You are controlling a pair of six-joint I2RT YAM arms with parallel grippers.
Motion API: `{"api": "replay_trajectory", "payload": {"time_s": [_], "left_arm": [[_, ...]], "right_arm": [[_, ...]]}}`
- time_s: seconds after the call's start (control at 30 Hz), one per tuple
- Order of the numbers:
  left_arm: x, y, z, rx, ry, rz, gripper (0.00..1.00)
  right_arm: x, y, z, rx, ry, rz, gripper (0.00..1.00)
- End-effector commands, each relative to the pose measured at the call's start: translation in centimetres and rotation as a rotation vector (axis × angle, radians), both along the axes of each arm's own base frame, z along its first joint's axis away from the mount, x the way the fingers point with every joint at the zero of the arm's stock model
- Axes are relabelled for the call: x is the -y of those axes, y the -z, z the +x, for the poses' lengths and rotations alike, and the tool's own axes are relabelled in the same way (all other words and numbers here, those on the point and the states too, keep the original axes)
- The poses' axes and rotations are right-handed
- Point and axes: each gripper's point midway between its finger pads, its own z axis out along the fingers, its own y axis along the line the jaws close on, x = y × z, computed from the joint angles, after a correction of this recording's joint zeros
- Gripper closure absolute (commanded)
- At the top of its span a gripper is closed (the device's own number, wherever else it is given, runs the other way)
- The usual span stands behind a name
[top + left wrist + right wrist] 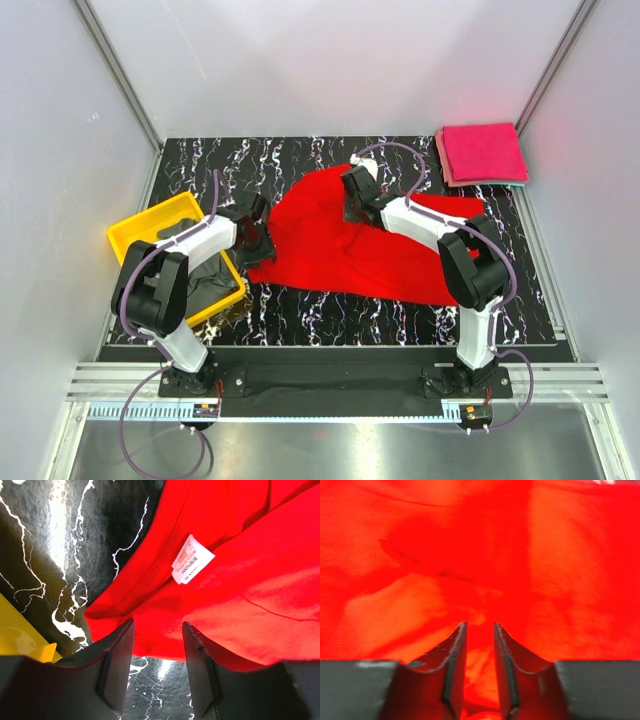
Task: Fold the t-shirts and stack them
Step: Fold the tshirt
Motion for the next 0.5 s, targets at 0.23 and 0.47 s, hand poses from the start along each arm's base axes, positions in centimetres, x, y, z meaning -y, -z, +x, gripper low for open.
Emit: {"api": "replay_trajectory", "payload": {"time_s": [0.23, 0.47], "left_arm": [[2.4, -3.8, 2.8, 0.125, 0.057, -0.094, 0.51], [3.2, -3.9, 2.2, 0.118, 0.067, -0.150, 0.51]], "right_arm": [[-8.4, -5.0, 0.5, 0.057, -0.599, 0.089, 0.52], [-9.4, -1.7, 2.6, 0.006, -0.676, 0.037, 0.54]]}}
